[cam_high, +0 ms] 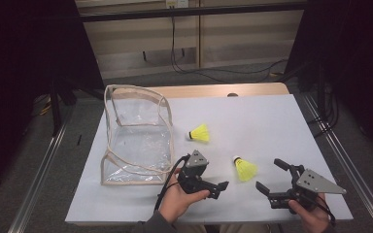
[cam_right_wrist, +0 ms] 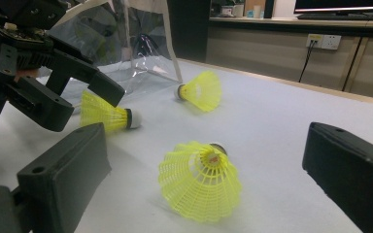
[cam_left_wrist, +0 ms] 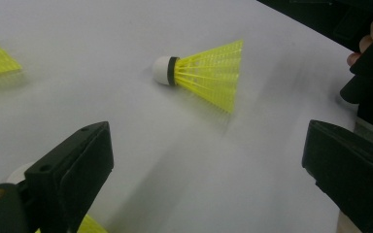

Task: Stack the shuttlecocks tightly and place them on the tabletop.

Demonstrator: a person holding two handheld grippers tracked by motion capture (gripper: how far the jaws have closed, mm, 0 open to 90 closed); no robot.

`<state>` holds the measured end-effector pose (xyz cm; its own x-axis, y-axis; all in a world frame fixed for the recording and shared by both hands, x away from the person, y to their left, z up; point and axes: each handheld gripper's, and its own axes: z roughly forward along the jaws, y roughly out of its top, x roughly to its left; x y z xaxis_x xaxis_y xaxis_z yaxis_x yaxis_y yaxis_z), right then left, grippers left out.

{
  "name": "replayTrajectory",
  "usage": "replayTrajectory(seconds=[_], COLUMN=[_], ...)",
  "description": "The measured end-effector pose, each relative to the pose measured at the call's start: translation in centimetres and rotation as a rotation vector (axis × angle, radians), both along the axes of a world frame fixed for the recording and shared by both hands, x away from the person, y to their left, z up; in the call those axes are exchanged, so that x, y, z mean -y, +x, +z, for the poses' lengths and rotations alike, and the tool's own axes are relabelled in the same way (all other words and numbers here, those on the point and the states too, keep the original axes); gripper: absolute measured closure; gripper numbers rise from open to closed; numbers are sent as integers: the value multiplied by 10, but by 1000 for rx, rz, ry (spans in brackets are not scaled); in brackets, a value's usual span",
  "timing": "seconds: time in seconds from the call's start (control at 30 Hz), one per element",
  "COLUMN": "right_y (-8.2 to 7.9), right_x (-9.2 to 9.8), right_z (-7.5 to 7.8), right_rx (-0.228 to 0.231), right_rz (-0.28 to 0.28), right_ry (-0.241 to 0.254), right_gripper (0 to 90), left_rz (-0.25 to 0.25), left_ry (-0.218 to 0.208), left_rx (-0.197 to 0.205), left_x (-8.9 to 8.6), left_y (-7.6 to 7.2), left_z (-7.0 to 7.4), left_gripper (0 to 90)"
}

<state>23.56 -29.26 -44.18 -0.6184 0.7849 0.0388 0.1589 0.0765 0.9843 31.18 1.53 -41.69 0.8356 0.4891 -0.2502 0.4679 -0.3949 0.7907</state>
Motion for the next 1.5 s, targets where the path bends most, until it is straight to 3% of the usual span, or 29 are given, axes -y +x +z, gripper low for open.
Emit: replayTrajectory(seconds=[0.83, 1.5], right_y=[1, 1], right_x=[-1, -1], right_z=[-1, -1], right_rx=[-1, 4], right_rz=[4, 2], right_ry=[-1, -5], right_gripper=[21, 22], left_rz=[-54, -61], left_ry=[-11, 0], left_rx=[13, 22], left_x=[-18, -31], left_y=[1, -1], left_z=[11, 12], left_gripper=[55, 68])
